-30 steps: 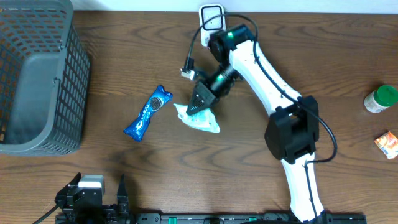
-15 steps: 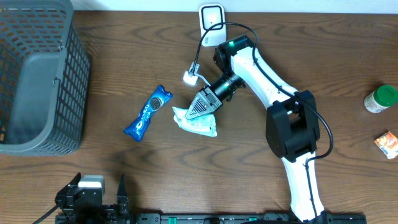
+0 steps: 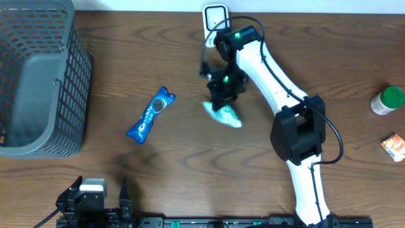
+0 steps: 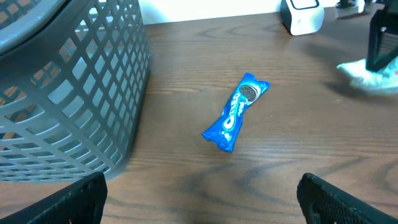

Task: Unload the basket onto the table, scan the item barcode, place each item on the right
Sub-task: 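Lift the wipes pack and hold it before the scanner window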

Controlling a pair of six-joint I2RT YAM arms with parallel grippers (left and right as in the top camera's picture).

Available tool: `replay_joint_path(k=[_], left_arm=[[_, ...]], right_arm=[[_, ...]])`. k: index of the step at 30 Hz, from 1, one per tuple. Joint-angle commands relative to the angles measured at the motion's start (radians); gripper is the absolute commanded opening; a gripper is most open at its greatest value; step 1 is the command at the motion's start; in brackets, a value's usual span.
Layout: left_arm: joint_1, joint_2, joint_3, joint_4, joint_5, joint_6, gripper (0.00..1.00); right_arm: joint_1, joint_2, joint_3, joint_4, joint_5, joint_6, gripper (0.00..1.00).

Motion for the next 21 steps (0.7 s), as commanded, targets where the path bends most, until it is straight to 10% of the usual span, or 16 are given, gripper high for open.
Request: replay_joint_path(k=[1, 21], left_arm=[[0.003, -0.006, 0.001, -0.002, 0.013, 0.010, 0.98], [0.003, -0.006, 0.000, -0.002, 0.013, 0.009, 0.98]], right_arm=[[0.018, -0.024, 0.051, 0.083, 0.435, 0.259, 0.01], [0.031, 0.126, 0.046, 0.914, 1.078, -0.276, 0.01]])
